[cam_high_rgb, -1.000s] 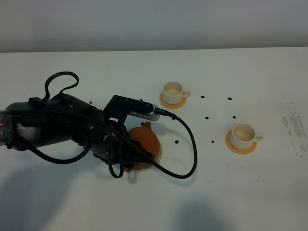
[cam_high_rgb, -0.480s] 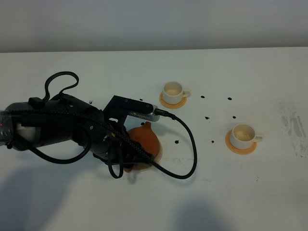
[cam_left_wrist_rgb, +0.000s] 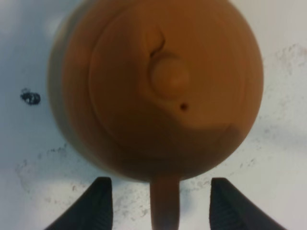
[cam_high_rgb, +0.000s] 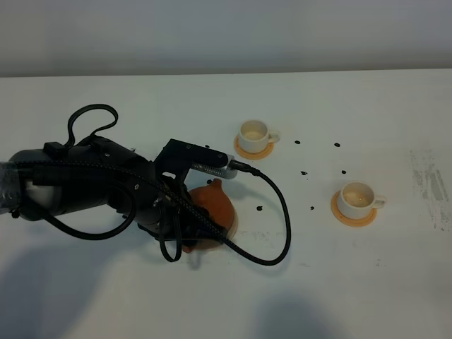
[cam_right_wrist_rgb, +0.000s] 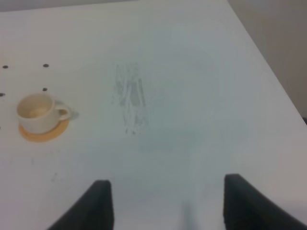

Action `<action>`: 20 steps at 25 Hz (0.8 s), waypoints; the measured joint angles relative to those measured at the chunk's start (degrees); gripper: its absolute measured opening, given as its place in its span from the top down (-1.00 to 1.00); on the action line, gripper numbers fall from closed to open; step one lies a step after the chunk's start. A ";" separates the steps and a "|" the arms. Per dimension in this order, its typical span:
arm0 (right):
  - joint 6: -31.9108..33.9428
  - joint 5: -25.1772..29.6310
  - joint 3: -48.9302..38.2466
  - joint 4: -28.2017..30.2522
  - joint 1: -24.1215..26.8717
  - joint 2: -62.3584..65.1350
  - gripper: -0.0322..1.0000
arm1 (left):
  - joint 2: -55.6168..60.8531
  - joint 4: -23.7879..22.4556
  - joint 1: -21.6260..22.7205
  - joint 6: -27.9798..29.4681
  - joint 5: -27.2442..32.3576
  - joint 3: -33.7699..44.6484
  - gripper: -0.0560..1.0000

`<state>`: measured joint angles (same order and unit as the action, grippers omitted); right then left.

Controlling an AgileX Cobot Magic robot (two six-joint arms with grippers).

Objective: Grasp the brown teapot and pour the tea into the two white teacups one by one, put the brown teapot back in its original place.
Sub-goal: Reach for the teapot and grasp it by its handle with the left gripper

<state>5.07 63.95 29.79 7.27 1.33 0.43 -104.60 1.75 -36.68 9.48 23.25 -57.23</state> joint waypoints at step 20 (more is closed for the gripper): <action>0.00 0.00 0.00 0.00 0.00 0.00 -0.03 | -1.24 -0.05 0.00 -0.12 0.27 -0.27 0.35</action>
<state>5.07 63.95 29.79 7.27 1.33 0.43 -105.84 1.70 -36.68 9.36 23.52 -57.50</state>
